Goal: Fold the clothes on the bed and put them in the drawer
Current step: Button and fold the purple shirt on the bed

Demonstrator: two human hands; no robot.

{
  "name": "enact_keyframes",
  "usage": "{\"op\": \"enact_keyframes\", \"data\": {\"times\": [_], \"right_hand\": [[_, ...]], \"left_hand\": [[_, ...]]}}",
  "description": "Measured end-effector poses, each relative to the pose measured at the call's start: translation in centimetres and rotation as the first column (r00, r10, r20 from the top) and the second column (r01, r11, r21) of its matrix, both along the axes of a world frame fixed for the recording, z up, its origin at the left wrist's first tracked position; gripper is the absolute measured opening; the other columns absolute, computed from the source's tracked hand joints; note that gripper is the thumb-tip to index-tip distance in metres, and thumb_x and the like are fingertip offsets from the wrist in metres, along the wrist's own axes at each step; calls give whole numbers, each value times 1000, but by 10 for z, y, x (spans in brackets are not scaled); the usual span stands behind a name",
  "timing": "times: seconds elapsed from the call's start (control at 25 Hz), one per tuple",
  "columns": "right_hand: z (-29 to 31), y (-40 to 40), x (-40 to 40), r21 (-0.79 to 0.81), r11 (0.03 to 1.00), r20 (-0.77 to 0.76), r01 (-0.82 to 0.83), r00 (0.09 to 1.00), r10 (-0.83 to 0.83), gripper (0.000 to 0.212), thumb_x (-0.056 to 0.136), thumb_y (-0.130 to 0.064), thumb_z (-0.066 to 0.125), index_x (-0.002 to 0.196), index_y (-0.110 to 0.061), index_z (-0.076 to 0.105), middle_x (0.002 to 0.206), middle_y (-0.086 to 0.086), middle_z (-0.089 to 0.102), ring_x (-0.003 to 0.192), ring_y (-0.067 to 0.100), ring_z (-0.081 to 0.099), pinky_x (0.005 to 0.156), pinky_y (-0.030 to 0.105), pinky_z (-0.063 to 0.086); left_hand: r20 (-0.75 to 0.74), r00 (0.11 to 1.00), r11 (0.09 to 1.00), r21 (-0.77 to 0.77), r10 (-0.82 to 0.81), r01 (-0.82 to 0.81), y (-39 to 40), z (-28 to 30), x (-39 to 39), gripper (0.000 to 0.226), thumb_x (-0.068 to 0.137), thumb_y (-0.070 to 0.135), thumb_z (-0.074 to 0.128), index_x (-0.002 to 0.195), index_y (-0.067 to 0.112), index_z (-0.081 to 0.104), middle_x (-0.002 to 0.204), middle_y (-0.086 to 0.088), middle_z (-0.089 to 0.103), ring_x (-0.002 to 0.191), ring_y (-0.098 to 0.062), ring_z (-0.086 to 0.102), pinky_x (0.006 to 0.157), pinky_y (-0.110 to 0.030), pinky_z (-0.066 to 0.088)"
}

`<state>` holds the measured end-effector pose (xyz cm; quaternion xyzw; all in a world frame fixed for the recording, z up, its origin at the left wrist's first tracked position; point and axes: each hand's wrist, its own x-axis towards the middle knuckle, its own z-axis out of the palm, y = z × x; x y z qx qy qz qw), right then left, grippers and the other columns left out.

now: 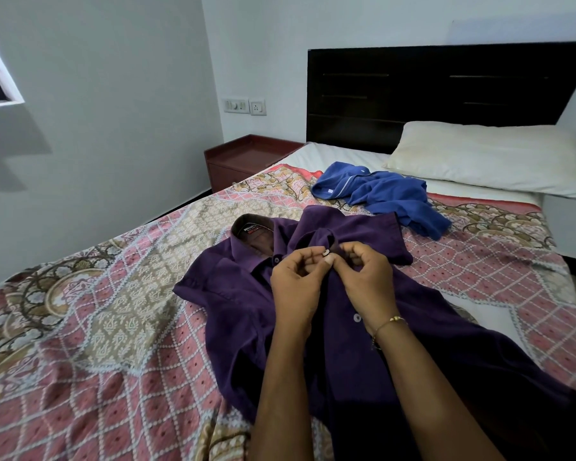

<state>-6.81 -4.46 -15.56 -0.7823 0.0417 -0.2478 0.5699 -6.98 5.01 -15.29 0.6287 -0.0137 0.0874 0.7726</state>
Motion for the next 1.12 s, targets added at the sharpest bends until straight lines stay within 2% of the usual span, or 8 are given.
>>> {"op": "enact_keyframes", "data": {"times": [0.12, 0.24, 0.36, 0.52, 0.72, 0.8, 0.96, 1.12], "right_hand": [[2, 4, 1, -16, 995, 57, 96, 994, -95, 10, 84, -7, 66, 93, -4, 67, 93, 7, 65, 76, 7, 57, 68, 4, 44], [3, 9, 0, -151, 983, 102, 109, 990, -94, 13, 82, -4, 66, 94, 0, 68, 92, 5, 62, 74, 5, 53, 67, 1, 40], [1, 10, -2, -201, 976, 79, 79, 995, -64, 14, 84, -4, 64, 97, 1, 68, 93, 7, 62, 80, 9, 53, 68, 0, 38], [1, 6, -1, -108, 993, 8, 40, 999, -40, 15, 87, -6, 61, 99, -2, 68, 98, 7, 65, 86, 12, 57, 74, 11, 42], [1, 3, -1, 9, 1000, -47, 20, 999, -20, 14, 87, -12, 62, 98, -9, 69, 96, 5, 68, 93, 17, 63, 87, 33, 51], [-1, 5, -1, 55, 998, -64, 6, 998, -2, 14, 86, -12, 62, 98, -9, 69, 96, 5, 69, 93, 17, 63, 88, 33, 51], [-1, 4, -4, 168, 985, -76, -37, 996, 50, 11, 88, -10, 60, 94, -9, 69, 91, 4, 70, 90, 15, 65, 81, 22, 52], [4, 0, -8, 276, 947, -107, -162, 974, 198, 17, 91, -8, 55, 88, -15, 70, 87, -2, 71, 84, 6, 64, 77, 14, 50]], "left_hand": [[54, 994, 982, 164, 90, -98, 0, -3, 3, 18, 80, -2, 69, 80, 17, 67, 75, 9, 66, 64, 8, 59, 67, -8, 47], [132, 982, 936, 308, 136, -171, -1, -4, 2, 11, 80, -1, 68, 85, 9, 70, 77, 8, 65, 65, 4, 59, 66, -5, 45], [114, 980, 935, 298, 163, -191, 0, -4, 2, 12, 80, 0, 68, 82, 12, 69, 78, 6, 66, 67, -1, 60, 67, -7, 46], [41, 995, 983, 154, 96, -101, 1, -2, 3, 20, 80, 1, 69, 79, 20, 68, 79, 1, 69, 73, -7, 62, 73, -17, 52], [29, 995, 986, 141, 90, -94, -1, 0, 2, 12, 81, 3, 69, 84, 15, 70, 75, 4, 69, 65, 2, 59, 67, -12, 49], [33, 993, 975, 188, 116, -120, 0, -2, 4, 10, 81, 2, 69, 85, 10, 71, 73, 6, 67, 61, 5, 58, 64, -10, 48], [110, 987, 923, 354, 119, -150, 1, -1, 2, 7, 81, 2, 68, 85, 5, 72, 66, 14, 61, 59, 10, 57, 60, -5, 45], [140, 979, 900, 392, 147, -191, 4, -1, 3, 6, 81, 2, 68, 84, 5, 73, 65, 17, 59, 59, 13, 56, 60, -3, 42]]}}
